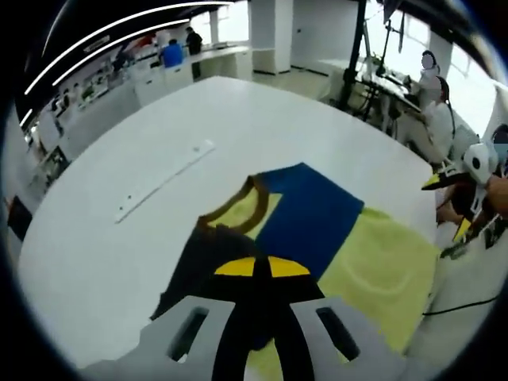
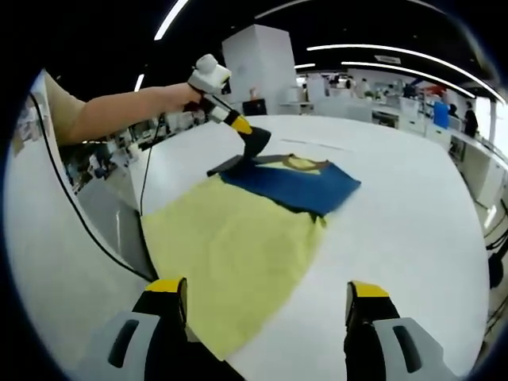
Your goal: Fold the garment on the visible template until the final outline fits inside the template.
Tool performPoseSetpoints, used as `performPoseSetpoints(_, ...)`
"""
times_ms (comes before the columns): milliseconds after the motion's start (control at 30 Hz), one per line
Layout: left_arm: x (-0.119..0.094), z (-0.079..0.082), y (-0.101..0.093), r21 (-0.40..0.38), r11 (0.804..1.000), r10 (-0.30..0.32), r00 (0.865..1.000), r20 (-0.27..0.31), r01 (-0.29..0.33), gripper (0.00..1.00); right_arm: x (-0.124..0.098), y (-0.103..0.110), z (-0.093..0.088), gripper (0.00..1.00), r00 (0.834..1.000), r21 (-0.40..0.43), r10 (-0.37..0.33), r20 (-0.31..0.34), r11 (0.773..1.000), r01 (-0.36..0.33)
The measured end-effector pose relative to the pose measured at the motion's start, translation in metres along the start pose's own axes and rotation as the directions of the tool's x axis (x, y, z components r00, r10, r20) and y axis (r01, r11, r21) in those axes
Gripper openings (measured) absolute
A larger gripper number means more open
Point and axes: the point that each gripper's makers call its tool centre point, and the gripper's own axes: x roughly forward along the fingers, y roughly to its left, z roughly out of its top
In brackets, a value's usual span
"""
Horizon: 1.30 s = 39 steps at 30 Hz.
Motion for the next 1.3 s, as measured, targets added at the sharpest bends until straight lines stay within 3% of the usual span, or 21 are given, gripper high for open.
performPoseSetpoints(800, 0.027, 0.047, -0.038, 0.069, 0.994, -0.092, 0.995, 0.033, 0.09, 0.01, 0.003, -0.003, -0.002, 0.8, 1.0, 0.008, 0.004, -0.005, 1.0, -0.004)
performPoseSetpoints(1300, 0.055, 0.06, -0.064, 0.093, 0.986, -0.137, 0.99, 0.014, 0.135, 0.0, -0.003, -0.007, -0.006, 0.8, 1.0, 0.015, -0.005, -0.008, 1.0, 0.005)
